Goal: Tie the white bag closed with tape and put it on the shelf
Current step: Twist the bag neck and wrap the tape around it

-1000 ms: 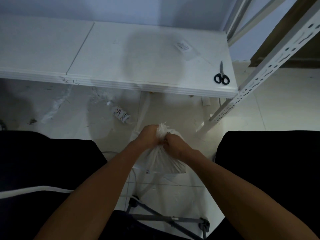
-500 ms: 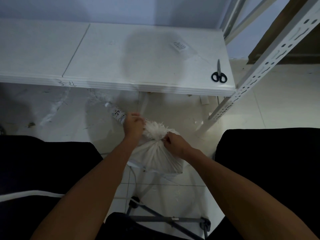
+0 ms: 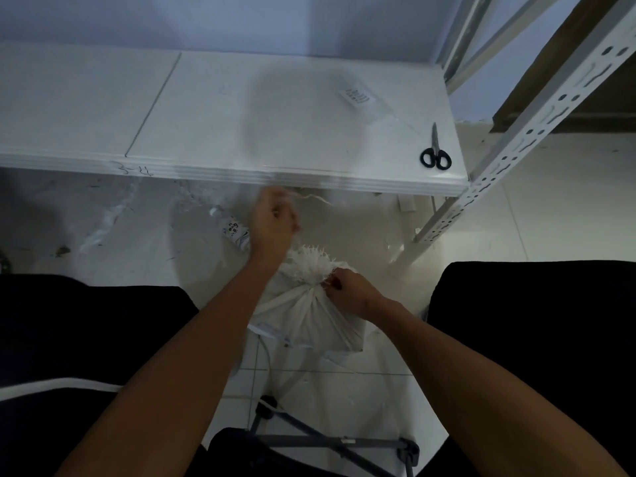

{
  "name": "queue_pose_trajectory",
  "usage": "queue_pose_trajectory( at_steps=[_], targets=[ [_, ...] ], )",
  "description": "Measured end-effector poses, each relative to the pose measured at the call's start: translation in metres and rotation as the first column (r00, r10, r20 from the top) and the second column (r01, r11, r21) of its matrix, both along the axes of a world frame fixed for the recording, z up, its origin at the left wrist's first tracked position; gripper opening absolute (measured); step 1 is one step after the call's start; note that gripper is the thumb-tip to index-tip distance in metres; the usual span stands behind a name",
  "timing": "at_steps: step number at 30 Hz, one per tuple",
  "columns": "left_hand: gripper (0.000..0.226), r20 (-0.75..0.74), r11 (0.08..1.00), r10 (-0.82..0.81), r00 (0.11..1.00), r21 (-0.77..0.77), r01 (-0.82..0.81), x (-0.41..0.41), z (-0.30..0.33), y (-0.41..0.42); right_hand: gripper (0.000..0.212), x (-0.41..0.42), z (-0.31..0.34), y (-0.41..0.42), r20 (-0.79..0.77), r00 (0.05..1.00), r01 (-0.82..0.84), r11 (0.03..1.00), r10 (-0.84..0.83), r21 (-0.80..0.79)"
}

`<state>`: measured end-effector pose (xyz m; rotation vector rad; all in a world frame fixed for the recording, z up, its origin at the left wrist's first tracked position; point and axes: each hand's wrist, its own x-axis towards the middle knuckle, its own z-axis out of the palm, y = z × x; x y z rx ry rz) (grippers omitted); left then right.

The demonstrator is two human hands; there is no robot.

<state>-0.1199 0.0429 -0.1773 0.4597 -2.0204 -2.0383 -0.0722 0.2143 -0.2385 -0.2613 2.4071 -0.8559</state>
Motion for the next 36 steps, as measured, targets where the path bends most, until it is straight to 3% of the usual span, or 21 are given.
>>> queue_pose_trajectory(
  at_steps=[1,2,3,5,7,8,9,10,11,12,13,17,21,24,32,33,36],
  targets=[
    [0.026,0.011,0.976,0.168,0.986,0.14,-0.168,-0.008,-0.002,-0.016,0.019,0.0,0.0,0.0,0.001,1.0,-0.001,1.0,0.001,0.005],
    [0.029,0.03,0.937,0.335,0.942,0.1,-0.336,-0.015,-0.003,-0.033,0.019,-0.001,0.001,0.0,0.0,1.0,-0.004,1.0,0.004,0.009],
    [0.036,0.044,0.885,0.465,0.884,-0.053,-0.463,-0.019,-0.002,-0.046,0.02,-0.002,0.002,0.0,-0.001,1.0,-0.005,1.0,0.005,0.016],
    [0.051,-0.038,0.81,0.5,0.865,-0.333,-0.483,-0.02,-0.004,-0.059,0.02,-0.003,0.002,0.001,-0.003,1.0,-0.004,1.0,0.004,0.014],
    [0.057,-0.17,0.853,0.288,0.942,-0.403,-0.333,-0.012,0.004,-0.042,0.02,-0.004,0.003,0.002,-0.007,1.0,0.005,1.0,-0.005,0.015],
    [0.055,-0.176,0.877,0.101,0.979,-0.45,-0.171,-0.008,0.009,-0.028,0.019,-0.005,0.003,0.002,-0.015,1.0,0.013,1.0,-0.012,0.016],
    [0.051,-0.089,0.852,-0.145,0.985,-0.517,0.078,-0.005,0.009,-0.014,0.019,-0.007,0.003,0.003,-0.022,1.0,0.02,1.0,-0.02,0.016],
    [0.047,0.06,0.739,-0.397,0.916,-0.57,0.358,0.0,0.008,0.0,0.018,-0.009,0.003,0.003,-0.028,0.999,0.031,0.999,-0.031,0.013],
    [0.044,0.241,0.549,-0.573,0.783,-0.596,0.585,0.005,0.002,0.012,0.017,-0.011,0.004,0.003,-0.031,0.999,0.041,0.999,-0.041,0.012],
    [0.043,0.395,0.362,-0.642,0.657,-0.599,0.714,0.01,-0.008,0.021,0.015,-0.012,0.004,0.003,-0.035,0.999,0.039,0.999,-0.039,0.02],
    [0.044,0.504,0.228,-0.635,0.585,-0.602,0.766,0.016,-0.017,0.027,0.018,-0.013,0.004,0.003,-0.039,0.999,0.023,0.999,-0.022,0.031],
    [0.045,0.636,0.082,-0.489,0.597,-0.648,0.757,0.031,-0.05,0.018,0.02,-0.013,0.006,0.008,-0.053,0.999,-0.002,0.999,0.004,0.045],
    [0.035,0.54,0.193,-0.504,0.674,-0.69,0.698,0.038,-0.068,0.001,0.013,-0.016,0.011,0.013,-0.088,0.993,0.085,0.996,-0.084,0.008],
    [0.023,0.478,0.199,-0.549,0.686,-0.722,0.663,0.037,-0.069,0.0,0.01,-0.013,0.01,0.015,-0.107,0.987,0.118,0.993,-0.116,0.01],
    [0.018,0.381,0.227,-0.6,0.703,-0.762,0.607,0.036,-0.081,-0.003,0.017,-0.008,0.008,0.021,-0.138,0.968,0.211,0.978,-0.209,-0.004],
    [0.017,0.376,0.258,-0.593,0.712,-0.749,0.61,0.037,-0.083,-0.003,0.017,-0.008,0.007,0.022,-0.133,0.967,0.221,0.975,-0.219,0.003],
    [0.01,0.348,0.494,-0.549,0.76,-0.598,0.631,0.043,-0.086,0.0,0.017,-0.012,0.008,0.024,-0.139,0.963,0.234,0.972,-0.231,0.012]
  ],
)
